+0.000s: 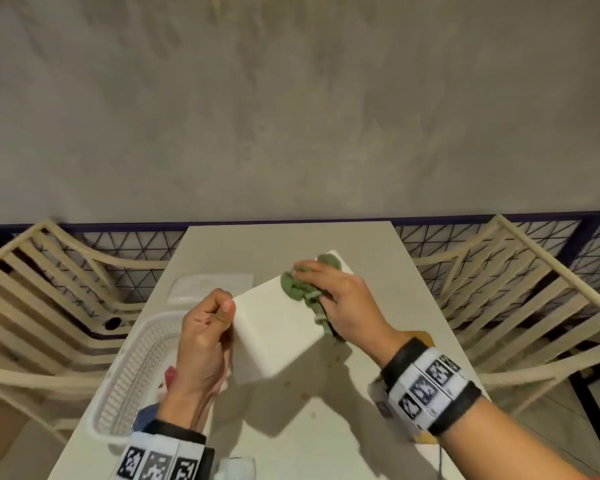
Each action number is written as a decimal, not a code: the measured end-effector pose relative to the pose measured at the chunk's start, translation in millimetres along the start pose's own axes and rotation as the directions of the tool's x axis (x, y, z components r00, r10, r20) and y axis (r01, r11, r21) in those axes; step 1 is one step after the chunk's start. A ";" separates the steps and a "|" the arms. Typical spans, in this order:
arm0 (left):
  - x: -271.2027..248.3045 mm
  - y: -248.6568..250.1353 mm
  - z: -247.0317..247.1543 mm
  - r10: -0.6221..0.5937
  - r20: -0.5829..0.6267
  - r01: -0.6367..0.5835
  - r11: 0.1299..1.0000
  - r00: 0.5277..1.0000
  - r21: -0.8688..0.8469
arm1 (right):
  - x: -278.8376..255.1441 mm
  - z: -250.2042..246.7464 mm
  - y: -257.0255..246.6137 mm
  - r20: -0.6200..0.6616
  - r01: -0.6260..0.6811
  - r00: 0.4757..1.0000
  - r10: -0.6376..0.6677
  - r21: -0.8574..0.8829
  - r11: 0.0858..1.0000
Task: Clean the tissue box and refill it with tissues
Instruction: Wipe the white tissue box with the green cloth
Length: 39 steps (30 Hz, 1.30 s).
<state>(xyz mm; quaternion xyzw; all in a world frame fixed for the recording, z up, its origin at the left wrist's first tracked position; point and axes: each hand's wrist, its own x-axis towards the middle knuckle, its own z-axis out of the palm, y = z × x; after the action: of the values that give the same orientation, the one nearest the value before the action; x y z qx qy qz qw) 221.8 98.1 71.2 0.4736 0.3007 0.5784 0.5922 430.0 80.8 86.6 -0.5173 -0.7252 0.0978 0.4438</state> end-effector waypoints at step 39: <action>-1.5 -32.7 -27.8 -0.202 0.195 -0.031 0.614 0.960 0.788 | -60.0 -34.3 85.8 0.215 -0.561 0.760 0.614 -0.263 0.785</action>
<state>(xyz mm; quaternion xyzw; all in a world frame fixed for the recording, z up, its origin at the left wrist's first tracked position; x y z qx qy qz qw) 209.6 106.3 30.9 0.7420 0.4634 0.2909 0.3874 516.6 58.0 22.7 -0.7374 -0.5879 0.2400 0.2303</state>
